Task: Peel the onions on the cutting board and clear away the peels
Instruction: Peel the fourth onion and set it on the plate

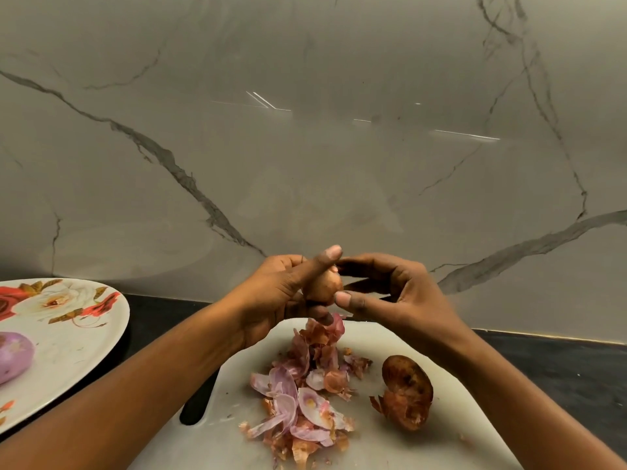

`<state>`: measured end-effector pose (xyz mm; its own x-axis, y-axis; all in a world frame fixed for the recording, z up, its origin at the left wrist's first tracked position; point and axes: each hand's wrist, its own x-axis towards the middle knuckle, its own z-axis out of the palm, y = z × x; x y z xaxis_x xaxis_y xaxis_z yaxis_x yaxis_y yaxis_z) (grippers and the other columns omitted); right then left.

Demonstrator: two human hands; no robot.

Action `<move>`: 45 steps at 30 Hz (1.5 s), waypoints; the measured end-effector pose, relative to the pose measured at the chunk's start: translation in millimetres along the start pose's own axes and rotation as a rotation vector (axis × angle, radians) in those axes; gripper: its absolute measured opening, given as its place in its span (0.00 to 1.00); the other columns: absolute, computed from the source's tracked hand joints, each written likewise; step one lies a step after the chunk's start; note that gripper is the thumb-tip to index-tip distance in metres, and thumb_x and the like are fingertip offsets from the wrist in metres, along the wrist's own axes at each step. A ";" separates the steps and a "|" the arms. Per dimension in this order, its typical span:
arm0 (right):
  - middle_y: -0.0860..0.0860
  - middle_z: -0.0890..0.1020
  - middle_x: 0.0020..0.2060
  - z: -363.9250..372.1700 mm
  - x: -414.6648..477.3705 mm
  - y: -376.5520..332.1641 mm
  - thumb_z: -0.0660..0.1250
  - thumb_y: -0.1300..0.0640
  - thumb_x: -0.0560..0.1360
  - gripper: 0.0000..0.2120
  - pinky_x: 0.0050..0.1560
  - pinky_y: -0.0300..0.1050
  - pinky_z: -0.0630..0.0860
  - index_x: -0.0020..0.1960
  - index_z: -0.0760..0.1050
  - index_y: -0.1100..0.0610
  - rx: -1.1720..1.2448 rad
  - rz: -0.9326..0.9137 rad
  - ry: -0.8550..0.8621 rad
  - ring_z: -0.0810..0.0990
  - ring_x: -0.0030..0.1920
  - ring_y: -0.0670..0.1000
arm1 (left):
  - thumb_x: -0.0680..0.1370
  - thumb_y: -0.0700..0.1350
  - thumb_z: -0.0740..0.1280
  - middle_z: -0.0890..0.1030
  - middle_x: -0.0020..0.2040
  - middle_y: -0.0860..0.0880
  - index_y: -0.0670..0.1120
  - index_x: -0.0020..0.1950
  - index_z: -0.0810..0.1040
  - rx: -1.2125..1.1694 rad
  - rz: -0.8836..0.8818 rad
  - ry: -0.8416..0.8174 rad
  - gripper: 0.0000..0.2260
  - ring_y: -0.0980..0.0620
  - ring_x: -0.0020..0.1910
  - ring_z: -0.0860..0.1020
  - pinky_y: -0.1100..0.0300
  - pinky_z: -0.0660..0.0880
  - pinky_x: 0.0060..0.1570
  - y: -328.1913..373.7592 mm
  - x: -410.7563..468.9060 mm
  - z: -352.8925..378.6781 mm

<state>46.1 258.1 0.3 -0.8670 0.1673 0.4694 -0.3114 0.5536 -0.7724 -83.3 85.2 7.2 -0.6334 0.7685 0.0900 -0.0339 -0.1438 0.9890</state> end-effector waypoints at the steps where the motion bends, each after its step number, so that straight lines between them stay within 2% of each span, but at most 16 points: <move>1: 0.45 0.87 0.59 2.8 -0.7 -0.1 0.80 0.52 0.72 0.26 0.50 0.52 0.87 0.69 0.81 0.51 -0.012 -0.003 -0.014 0.87 0.57 0.49 | 0.73 0.60 0.74 0.84 0.44 0.43 0.32 0.61 0.80 0.036 0.010 -0.007 0.32 0.49 0.39 0.84 0.60 0.82 0.35 -2.1 -0.4 1.4; 4: 0.48 0.88 0.54 5.3 -1.3 -0.1 0.79 0.55 0.73 0.22 0.46 0.47 0.86 0.67 0.82 0.53 -0.013 -0.018 -0.041 0.88 0.53 0.51 | 0.71 0.64 0.73 0.84 0.43 0.44 0.32 0.60 0.78 0.166 0.034 -0.012 0.37 0.49 0.39 0.84 0.60 0.80 0.34 -5.7 -1.6 4.6; 7: 0.51 0.89 0.52 1.5 -1.1 -3.7 0.78 0.60 0.74 0.18 0.46 0.42 0.84 0.63 0.83 0.57 0.117 0.016 -0.022 0.89 0.52 0.52 | 0.77 0.66 0.66 0.86 0.46 0.41 0.39 0.52 0.82 0.138 0.042 -0.028 0.29 0.44 0.41 0.85 0.55 0.83 0.36 -1.5 -2.9 5.6; 9: 0.52 0.89 0.52 -3.0 0.4 -5.8 0.77 0.61 0.74 0.17 0.46 0.41 0.84 0.62 0.83 0.57 0.176 0.044 0.028 0.89 0.51 0.53 | 0.82 0.62 0.64 0.86 0.53 0.38 0.41 0.57 0.80 0.050 0.066 -0.058 0.24 0.40 0.45 0.86 0.50 0.86 0.42 2.7 -2.7 3.5; 10: 0.52 0.89 0.52 -5.4 1.7 -5.7 0.76 0.61 0.75 0.16 0.48 0.43 0.84 0.62 0.83 0.57 0.192 0.059 0.055 0.89 0.52 0.53 | 0.83 0.59 0.66 0.85 0.56 0.36 0.40 0.60 0.79 0.028 0.094 -0.088 0.21 0.37 0.49 0.87 0.49 0.86 0.47 3.4 -1.9 1.4; 12: 0.53 0.89 0.54 -10.4 3.9 -4.8 0.76 0.60 0.76 0.16 0.52 0.47 0.85 0.64 0.83 0.56 0.227 0.092 0.093 0.89 0.53 0.55 | 0.80 0.50 0.70 0.85 0.59 0.36 0.41 0.65 0.80 0.019 0.155 -0.156 0.18 0.34 0.54 0.86 0.49 0.86 0.52 1.3 0.1 -3.1; 15: 0.52 0.89 0.54 -12.2 5.8 -5.1 0.75 0.59 0.76 0.17 0.55 0.49 0.86 0.64 0.82 0.55 0.259 0.127 0.091 0.89 0.55 0.55 | 0.78 0.42 0.75 0.86 0.59 0.41 0.44 0.67 0.81 0.036 0.204 -0.164 0.18 0.37 0.56 0.86 0.52 0.85 0.54 -2.2 1.9 -5.8; 20: 0.50 0.90 0.51 -8.9 4.7 -4.0 0.77 0.59 0.75 0.15 0.52 0.45 0.86 0.61 0.84 0.54 0.208 0.145 0.092 0.89 0.53 0.52 | 0.73 0.41 0.74 0.87 0.59 0.43 0.45 0.69 0.81 0.079 0.226 -0.129 0.23 0.40 0.57 0.86 0.52 0.84 0.56 -6.7 2.7 -5.8; 25: 0.51 0.90 0.51 -6.8 5.4 -2.4 0.76 0.62 0.76 0.14 0.52 0.45 0.85 0.61 0.85 0.56 0.205 0.137 0.129 0.89 0.53 0.53 | 0.72 0.41 0.75 0.87 0.59 0.44 0.47 0.68 0.82 0.096 0.246 -0.132 0.23 0.41 0.57 0.87 0.53 0.84 0.56 -8.3 2.5 -6.3; 29: 0.52 0.90 0.50 -7.9 3.0 -3.1 0.76 0.64 0.76 0.14 0.52 0.45 0.86 0.61 0.86 0.57 0.203 0.122 0.124 0.89 0.52 0.53 | 0.72 0.41 0.75 0.87 0.59 0.43 0.46 0.67 0.82 0.091 0.250 -0.144 0.23 0.40 0.57 0.86 0.50 0.84 0.57 -9.3 2.1 -7.1; 36: 0.52 0.90 0.49 -4.4 4.7 -2.7 0.77 0.62 0.75 0.12 0.52 0.45 0.86 0.58 0.86 0.55 0.225 0.166 0.112 0.89 0.51 0.53 | 0.70 0.41 0.76 0.87 0.59 0.43 0.46 0.65 0.83 0.076 0.217 -0.156 0.23 0.40 0.57 0.87 0.53 0.85 0.55 -10.5 3.4 -7.5; 41: 0.53 0.90 0.51 -7.1 4.2 -3.8 0.78 0.57 0.71 0.18 0.50 0.43 0.86 0.60 0.85 0.55 0.295 0.168 0.084 0.89 0.53 0.54 | 0.71 0.41 0.75 0.87 0.58 0.43 0.45 0.65 0.83 0.091 0.246 -0.141 0.21 0.40 0.56 0.87 0.52 0.85 0.55 -7.2 4.2 -11.5; 45: 0.54 0.89 0.55 -11.9 5.0 -4.5 0.76 0.60 0.72 0.20 0.50 0.43 0.86 0.64 0.84 0.56 0.368 0.166 0.047 0.89 0.55 0.56 | 0.72 0.40 0.74 0.88 0.57 0.42 0.43 0.63 0.84 0.071 0.266 -0.122 0.19 0.41 0.55 0.87 0.54 0.85 0.53 -6.5 4.1 -12.7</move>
<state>47.8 266.2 11.2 -0.9011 0.2721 0.3377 -0.2943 0.1883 -0.9370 -95.5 81.4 -0.3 -0.5152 0.7794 0.3565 0.1776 -0.3099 0.9340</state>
